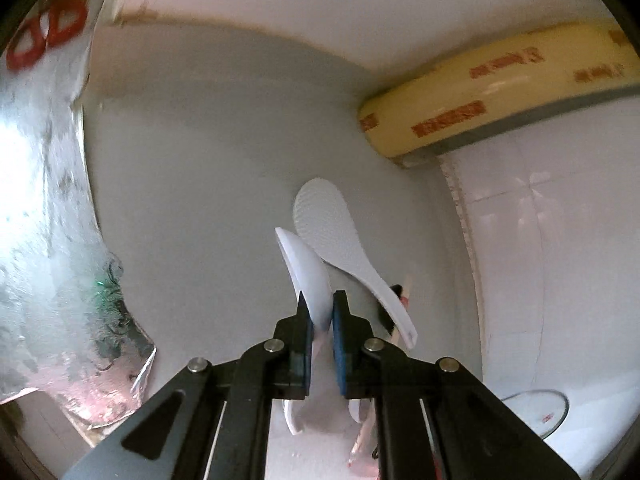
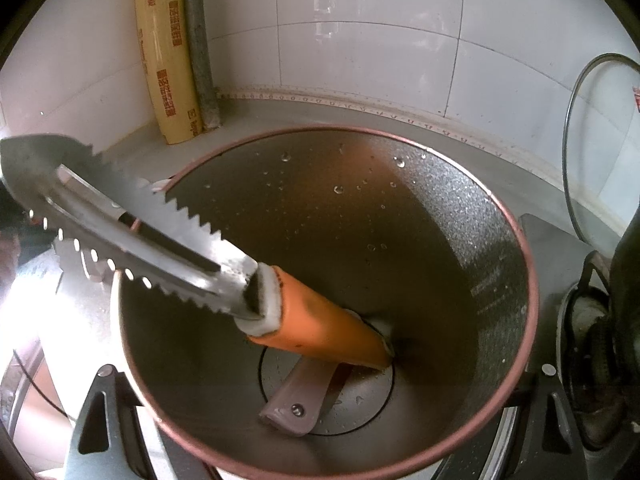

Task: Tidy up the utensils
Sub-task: 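Lift the white spoon off the counter with the left tool, then carry the white spoon with the left tool over the dark pot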

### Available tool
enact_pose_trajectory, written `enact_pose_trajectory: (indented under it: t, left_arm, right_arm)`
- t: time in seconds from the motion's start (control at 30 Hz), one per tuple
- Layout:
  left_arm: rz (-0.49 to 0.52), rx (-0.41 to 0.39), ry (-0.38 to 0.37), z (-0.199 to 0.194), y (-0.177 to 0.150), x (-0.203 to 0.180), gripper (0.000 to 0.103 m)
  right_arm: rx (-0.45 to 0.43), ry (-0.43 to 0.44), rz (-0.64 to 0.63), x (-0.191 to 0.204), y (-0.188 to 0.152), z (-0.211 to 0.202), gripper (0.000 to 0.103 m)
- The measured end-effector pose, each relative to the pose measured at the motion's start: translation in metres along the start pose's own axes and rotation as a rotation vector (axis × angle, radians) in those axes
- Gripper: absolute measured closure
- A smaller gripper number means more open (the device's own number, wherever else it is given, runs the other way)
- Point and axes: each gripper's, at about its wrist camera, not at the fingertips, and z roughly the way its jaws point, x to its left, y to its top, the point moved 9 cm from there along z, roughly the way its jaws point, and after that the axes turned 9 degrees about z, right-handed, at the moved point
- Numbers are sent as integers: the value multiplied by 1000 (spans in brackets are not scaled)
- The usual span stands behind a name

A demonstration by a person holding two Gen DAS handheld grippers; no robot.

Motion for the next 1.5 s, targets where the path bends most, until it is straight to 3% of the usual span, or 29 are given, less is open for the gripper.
enact_pose_trajectory:
  t: [0.47,0.87,1.17,1.5]
  left_arm:
    - [172,-140,5,-57,17,-45,96]
    - [363,-245,-107,-109,16,-122,97]
    - [480,-239,-197,-123,-2,-167,97]
    - [599,-133,-319,-114,-47,-218,98]
  right_arm:
    - [-6,-1,2,1,-3,0,13]
    - [-9,7,0,-1,-4,-1,13]
    - [-11,18,-11,1,-5,-3,13]
    - [-11,19,-16,4,-4,-2,13]
